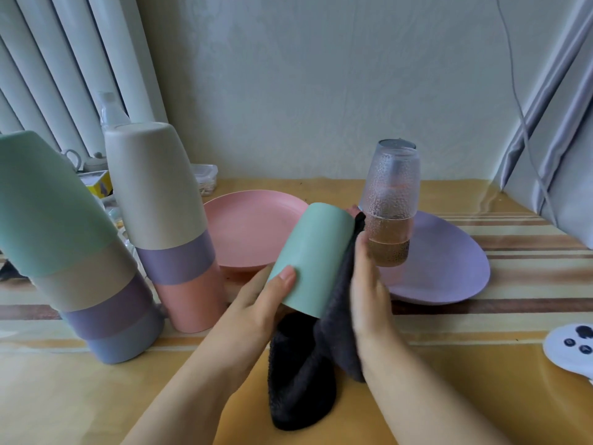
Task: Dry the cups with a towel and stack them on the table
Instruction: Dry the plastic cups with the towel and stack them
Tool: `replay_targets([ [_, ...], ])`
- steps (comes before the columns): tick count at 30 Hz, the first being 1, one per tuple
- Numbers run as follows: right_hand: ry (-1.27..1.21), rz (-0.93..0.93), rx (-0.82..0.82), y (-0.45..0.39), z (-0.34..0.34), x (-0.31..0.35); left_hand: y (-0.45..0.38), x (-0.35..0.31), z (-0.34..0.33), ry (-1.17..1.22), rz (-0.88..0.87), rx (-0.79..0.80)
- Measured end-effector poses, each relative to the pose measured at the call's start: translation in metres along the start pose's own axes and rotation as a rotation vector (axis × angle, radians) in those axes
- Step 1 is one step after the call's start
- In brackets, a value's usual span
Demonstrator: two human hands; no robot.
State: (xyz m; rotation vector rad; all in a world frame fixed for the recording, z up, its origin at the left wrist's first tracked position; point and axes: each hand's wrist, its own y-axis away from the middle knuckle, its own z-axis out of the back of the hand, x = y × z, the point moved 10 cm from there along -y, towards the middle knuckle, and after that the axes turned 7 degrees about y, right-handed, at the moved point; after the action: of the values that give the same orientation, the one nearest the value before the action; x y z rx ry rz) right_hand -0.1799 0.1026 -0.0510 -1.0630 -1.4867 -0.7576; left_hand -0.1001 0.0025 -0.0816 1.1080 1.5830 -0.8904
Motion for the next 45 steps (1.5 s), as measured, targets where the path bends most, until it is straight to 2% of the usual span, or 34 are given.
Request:
replay_targets([
  [2, -0.316, -0.121, 0.112, -0.001, -0.014, -0.009, 0.001, 0.004, -0.011, 0.077, 0.029, 0.056],
  [4, -0.427, -0.193, 0.150, 0.001, -0.026, -0.021, 0.000, 0.003, -0.018, 0.168, 0.033, 0.066],
  [7, -0.344, -0.258, 0.169, 0.007, -0.037, -0.033, -0.003, 0.002, -0.008, 0.233, 0.028, -0.040],
  [9, -0.277, -0.251, 0.165, 0.010, -0.034, -0.029, -0.005, 0.001, 0.005, 0.166, -0.002, -0.145],
  [12, -0.040, -0.114, 0.014, 0.006, -0.010, -0.010, 0.004, -0.018, 0.035, -0.060, -0.237, -0.434],
  [13, 0.066, -0.048, -0.020, 0.005, -0.004, -0.003, 0.008, -0.027, 0.037, -0.134, -0.320, -0.467],
  [15, 0.181, 0.053, -0.014, 0.006, -0.006, 0.006, 0.014, -0.036, 0.029, -0.247, -0.383, -0.446],
  [20, 0.321, 0.211, 0.067, 0.012, -0.028, 0.010, 0.010, -0.029, 0.020, -0.424, -0.218, -0.363],
  [22, 0.335, 0.218, 0.104, 0.014, -0.032, 0.004, 0.008, -0.023, 0.020, -0.372, -0.133, -0.318],
  [25, 0.311, 0.151, 0.083, 0.009, -0.022, 0.001, 0.002, -0.012, 0.014, -0.245, -0.006, -0.138],
  [27, 0.145, 0.039, 0.087, 0.003, -0.013, -0.001, 0.004, -0.003, 0.005, -0.169, 0.068, -0.027],
  [28, 0.027, -0.032, 0.107, 0.000, -0.012, -0.003, 0.005, 0.002, 0.004, -0.100, 0.112, -0.015],
  [30, -0.073, -0.056, 0.166, -0.002, -0.016, -0.003, 0.002, 0.010, 0.007, 0.015, 0.155, -0.037],
  [32, -0.054, -0.026, 0.176, 0.000, -0.018, 0.001, 0.001, 0.012, 0.010, 0.041, 0.154, -0.097],
  [35, 0.159, 0.011, 0.210, 0.006, -0.021, -0.007, -0.004, 0.010, 0.021, 0.152, 0.121, -0.231],
  [38, 0.183, 0.031, 0.167, 0.009, -0.015, -0.006, -0.007, -0.001, 0.024, 0.069, 0.098, -0.256],
  [40, 0.233, 0.090, 0.166, 0.005, -0.021, 0.005, -0.006, -0.011, 0.021, -0.091, 0.028, -0.170],
  [42, 0.204, 0.073, 0.178, 0.001, -0.026, 0.007, 0.002, -0.019, 0.014, -0.212, -0.032, -0.061],
  [45, 0.277, 0.106, 0.239, -0.002, -0.031, 0.000, 0.008, -0.027, 0.017, -0.203, -0.074, -0.067],
])
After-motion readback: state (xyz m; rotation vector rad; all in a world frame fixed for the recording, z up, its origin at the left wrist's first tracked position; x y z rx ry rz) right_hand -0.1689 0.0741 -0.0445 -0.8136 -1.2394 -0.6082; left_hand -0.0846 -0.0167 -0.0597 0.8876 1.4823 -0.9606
